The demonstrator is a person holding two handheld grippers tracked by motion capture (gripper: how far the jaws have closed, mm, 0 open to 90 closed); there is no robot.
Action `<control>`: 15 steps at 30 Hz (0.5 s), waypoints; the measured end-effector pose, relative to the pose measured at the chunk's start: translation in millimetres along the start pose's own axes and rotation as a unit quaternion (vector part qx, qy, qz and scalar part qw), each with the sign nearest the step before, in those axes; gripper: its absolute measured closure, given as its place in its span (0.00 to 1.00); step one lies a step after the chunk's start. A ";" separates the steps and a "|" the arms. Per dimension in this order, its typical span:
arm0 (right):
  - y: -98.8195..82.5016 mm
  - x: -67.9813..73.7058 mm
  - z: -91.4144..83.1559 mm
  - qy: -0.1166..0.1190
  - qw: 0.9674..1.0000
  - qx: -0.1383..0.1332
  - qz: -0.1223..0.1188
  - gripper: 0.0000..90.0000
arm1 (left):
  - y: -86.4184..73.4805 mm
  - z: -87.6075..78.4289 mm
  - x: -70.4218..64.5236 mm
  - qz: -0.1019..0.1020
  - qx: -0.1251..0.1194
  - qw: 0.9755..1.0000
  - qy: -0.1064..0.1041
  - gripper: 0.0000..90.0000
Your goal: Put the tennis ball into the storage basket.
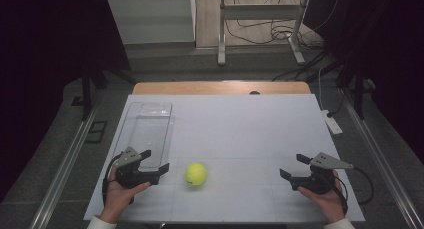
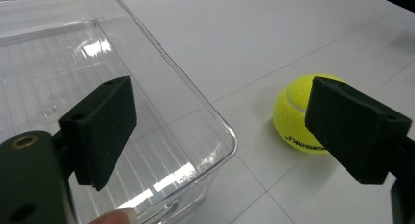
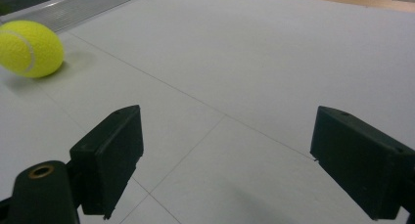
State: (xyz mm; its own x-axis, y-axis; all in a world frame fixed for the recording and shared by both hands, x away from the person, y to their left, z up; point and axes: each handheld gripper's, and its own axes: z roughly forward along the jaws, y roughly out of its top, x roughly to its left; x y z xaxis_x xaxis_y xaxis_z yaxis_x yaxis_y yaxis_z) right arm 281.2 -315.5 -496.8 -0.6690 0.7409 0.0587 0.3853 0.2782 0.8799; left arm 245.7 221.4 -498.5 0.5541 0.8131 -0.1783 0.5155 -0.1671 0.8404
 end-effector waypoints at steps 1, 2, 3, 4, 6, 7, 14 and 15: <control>0.0 -0.1 0.2 0.000 1.000 0.000 0.000 0.14 | 0.3 -0.5 0.1 -0.001 0.001 1.000 0.001 0.15; 0.0 -0.2 0.5 0.000 1.000 0.000 0.000 0.14 | 0.6 -0.8 0.1 -0.001 0.001 1.000 0.002 0.15; 0.1 -0.1 0.7 0.000 1.000 0.000 0.000 0.14 | 0.9 -1.3 0.2 -0.002 0.002 1.000 0.002 0.15; 0.2 -0.1 1.1 0.001 1.000 0.000 0.000 0.14 | 1.3 -1.7 0.3 -0.004 0.002 1.000 0.001 0.15; 0.3 -0.1 1.5 0.002 1.000 -0.001 0.000 0.14 | 1.8 -2.2 0.3 -0.006 0.002 1.000 0.001 0.15; 0.5 -0.1 1.8 0.003 1.000 -0.001 -0.001 0.14 | 2.7 -2.9 0.2 -0.005 0.003 1.000 0.000 0.15; 0.4 -0.1 2.7 0.002 1.000 0.002 -0.001 0.14 | 7.4 -5.2 -1.3 -0.006 0.003 1.000 -0.001 0.14; 0.4 -0.1 2.6 0.002 1.000 0.001 -0.001 0.14 | 8.4 -5.2 -1.4 -0.004 0.004 1.000 -0.001 0.15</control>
State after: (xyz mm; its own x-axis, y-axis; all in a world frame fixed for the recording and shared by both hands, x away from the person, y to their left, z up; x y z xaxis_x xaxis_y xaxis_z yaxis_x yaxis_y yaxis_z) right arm 283.1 -313.9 -497.7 -0.6716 0.7386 0.0589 0.3860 0.2810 0.8786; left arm 245.9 221.8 -488.5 0.5513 0.8131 -0.1869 0.5251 -0.1641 0.8351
